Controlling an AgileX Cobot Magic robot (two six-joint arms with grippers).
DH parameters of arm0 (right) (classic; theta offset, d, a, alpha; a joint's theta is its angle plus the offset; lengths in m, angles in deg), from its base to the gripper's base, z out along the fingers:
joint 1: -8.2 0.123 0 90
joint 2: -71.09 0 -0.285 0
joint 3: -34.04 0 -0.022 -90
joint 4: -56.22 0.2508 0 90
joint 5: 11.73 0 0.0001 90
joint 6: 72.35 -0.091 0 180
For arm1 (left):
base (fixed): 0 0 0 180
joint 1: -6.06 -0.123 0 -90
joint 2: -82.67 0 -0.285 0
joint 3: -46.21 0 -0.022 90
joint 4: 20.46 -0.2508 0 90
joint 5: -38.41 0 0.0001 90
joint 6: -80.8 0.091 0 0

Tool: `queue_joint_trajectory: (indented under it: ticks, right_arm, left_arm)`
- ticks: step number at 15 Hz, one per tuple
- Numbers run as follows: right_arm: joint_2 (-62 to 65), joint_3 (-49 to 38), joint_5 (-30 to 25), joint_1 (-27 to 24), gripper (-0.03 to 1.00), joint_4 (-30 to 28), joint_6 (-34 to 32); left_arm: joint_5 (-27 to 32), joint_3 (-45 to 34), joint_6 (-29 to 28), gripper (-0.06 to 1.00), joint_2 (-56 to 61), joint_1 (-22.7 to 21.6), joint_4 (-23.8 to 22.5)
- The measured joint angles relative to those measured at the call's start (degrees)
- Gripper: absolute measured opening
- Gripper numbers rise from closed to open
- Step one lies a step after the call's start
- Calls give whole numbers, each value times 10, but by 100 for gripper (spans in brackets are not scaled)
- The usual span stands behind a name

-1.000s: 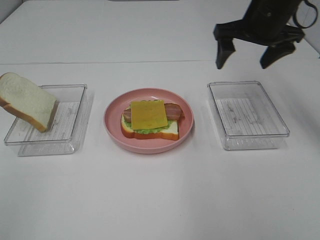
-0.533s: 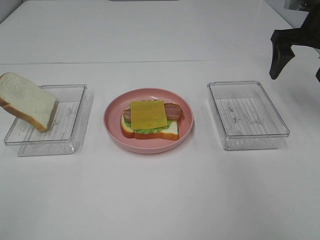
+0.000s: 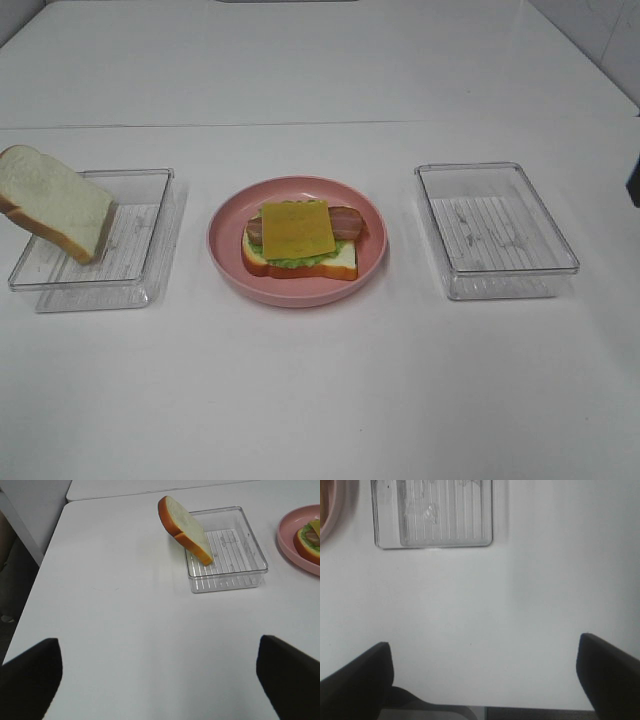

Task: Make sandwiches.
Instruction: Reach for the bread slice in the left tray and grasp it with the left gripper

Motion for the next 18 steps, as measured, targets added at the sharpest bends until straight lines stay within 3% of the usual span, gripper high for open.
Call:
queue_joint_trajectory:
  ticks: [11,18]
  right_arm:
    - [567,-312,-6,0,95,-7,0]
    - [710,-329,-6,0,95,-7,0]
  left_arm:
    - [0,0,0,98,0,0,0]
    - [0,0,0,98,0,0,0]
